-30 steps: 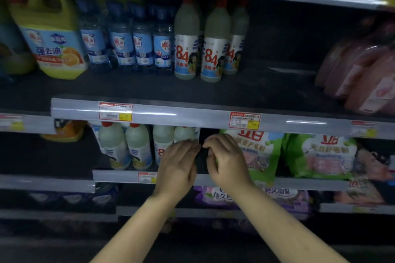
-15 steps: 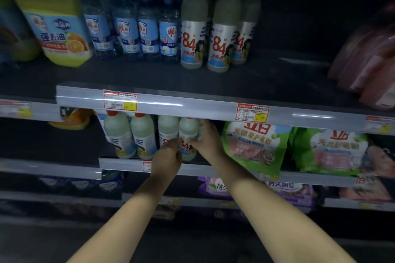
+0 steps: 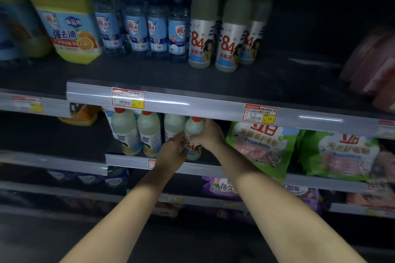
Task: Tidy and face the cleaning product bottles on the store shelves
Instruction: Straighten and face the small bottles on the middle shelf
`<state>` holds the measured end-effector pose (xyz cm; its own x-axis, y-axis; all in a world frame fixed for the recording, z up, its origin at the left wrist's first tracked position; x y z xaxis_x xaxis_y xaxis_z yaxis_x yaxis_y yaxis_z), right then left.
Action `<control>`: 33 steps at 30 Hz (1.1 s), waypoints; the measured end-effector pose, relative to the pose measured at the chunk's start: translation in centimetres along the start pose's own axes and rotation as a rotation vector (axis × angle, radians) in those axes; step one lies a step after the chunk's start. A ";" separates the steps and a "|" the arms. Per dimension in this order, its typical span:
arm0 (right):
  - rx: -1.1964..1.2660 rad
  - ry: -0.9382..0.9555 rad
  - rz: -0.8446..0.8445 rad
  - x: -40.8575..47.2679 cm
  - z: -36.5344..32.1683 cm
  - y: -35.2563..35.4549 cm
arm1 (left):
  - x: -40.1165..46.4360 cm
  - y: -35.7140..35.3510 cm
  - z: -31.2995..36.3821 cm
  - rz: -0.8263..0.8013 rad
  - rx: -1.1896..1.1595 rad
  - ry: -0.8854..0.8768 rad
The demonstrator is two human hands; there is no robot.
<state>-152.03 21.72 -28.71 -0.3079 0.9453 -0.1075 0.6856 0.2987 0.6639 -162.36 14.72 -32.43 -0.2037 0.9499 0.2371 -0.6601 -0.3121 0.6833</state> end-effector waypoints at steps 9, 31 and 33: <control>-0.099 0.231 0.006 -5.2 -0.2 -0.5 | -1.9 0.5 0.7 0.046 -0.094 0.008; 0.050 0.546 0.112 -17.1 -13.1 15.5 | -5.6 12.9 17.4 0.166 -0.509 -0.311; 0.021 0.612 0.179 -17.7 -14.4 17.0 | -4.8 13.9 19.1 0.179 -0.537 -0.352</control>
<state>-144.42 8.17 -4.85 -0.5044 0.7370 0.4499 0.7722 0.1519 0.6169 -156.72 5.49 -10.92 -0.1554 0.7935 0.5884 -0.9252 -0.3256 0.1947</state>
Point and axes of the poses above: each hand's wrist, its own x-axis towards the middle knuckle, its own y-axis out of the back of the hand, z = x × y, the point moved 6 cm from there along x, towards the middle knuckle, and after that the axes turned 2 degrees about -y, right-handed, at the moved point
